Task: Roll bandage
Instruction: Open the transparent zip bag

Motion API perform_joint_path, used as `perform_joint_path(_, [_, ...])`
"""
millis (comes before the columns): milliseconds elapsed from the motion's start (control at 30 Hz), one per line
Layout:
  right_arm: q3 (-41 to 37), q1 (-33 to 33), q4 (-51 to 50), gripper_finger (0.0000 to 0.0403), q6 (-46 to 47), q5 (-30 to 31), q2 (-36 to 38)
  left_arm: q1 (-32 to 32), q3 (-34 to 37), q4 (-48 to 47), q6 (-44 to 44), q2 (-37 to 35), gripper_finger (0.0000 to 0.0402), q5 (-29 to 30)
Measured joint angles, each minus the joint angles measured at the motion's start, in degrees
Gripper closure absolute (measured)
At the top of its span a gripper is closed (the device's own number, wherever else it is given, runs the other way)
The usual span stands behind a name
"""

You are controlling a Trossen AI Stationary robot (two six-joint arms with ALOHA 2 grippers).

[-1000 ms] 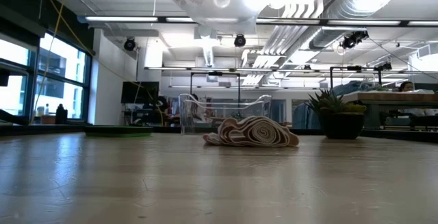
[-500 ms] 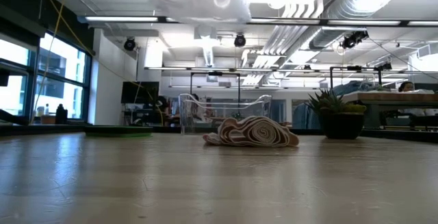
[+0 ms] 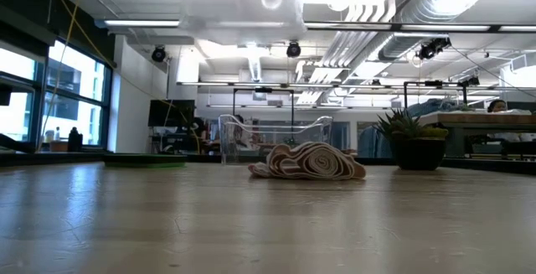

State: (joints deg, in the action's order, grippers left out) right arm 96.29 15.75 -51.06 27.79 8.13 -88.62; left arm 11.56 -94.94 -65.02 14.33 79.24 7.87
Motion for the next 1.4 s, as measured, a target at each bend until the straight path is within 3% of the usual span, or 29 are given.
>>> perform_joint_path(67, [-0.23, 0.15, -3.37, 0.036, 1.08, -1.19, 0.15, 0.74, 0.16, -4.52, 0.86, -0.22, 0.0401, 1.59])
perform_joint_path(333, [-0.13, 0.14, -1.91, 0.0267, 2.56, -0.33, 0.13, 2.31, 0.31, -4.32, 7.06, -0.66, 0.0401, 4.01])
perform_joint_path(467, [-0.13, 0.15, -5.58, 0.0245, 5.29, -0.15, 0.11, 5.55, 4.03, -3.29, 12.13, -1.01, 0.0401, 3.07])
perform_joint_path(667, [-0.13, 1.51, -13.11, 0.0243, 6.93, -0.54, 0.11, 14.31, 20.71, 8.98, 24.41, -5.64, 0.0401, 1.13])
perform_joint_path(833, [-2.53, 3.3, -14.57, 0.0243, 10.62, -0.15, 0.22, 19.11, 38.17, 30.07, 39.86, -13.33, 0.0401, -0.44])
perform_joint_path(933, [-4.75, 4.46, -14.0, 0.0242, 13.09, -0.86, 0.23, 19.08, 46.0, 42.12, 44.6, -18.1, 0.0401, -0.74])
perform_joint_path(1067, [-7.97, 6.04, -12.85, 0.0242, 15.79, -1.16, 0.2, 16.17, 52.78, 39.14, 49.32, -21.34, 0.04, -1.74])
perform_joint_path(1167, [-9.91, 6.74, -9.44, 0.0242, 16.78, -1.09, 0.24, 14.12, 55.44, 36.42, 48.76, -22.28, 0.0384, -2.07])
perform_joint_path(1400, [-10.6, 5.61, -7.64, 0.0242, 20.54, 1.24, 0.22, 10.16, 55.75, 38.12, 33.04, -21.9, 0.0294, -2.7])
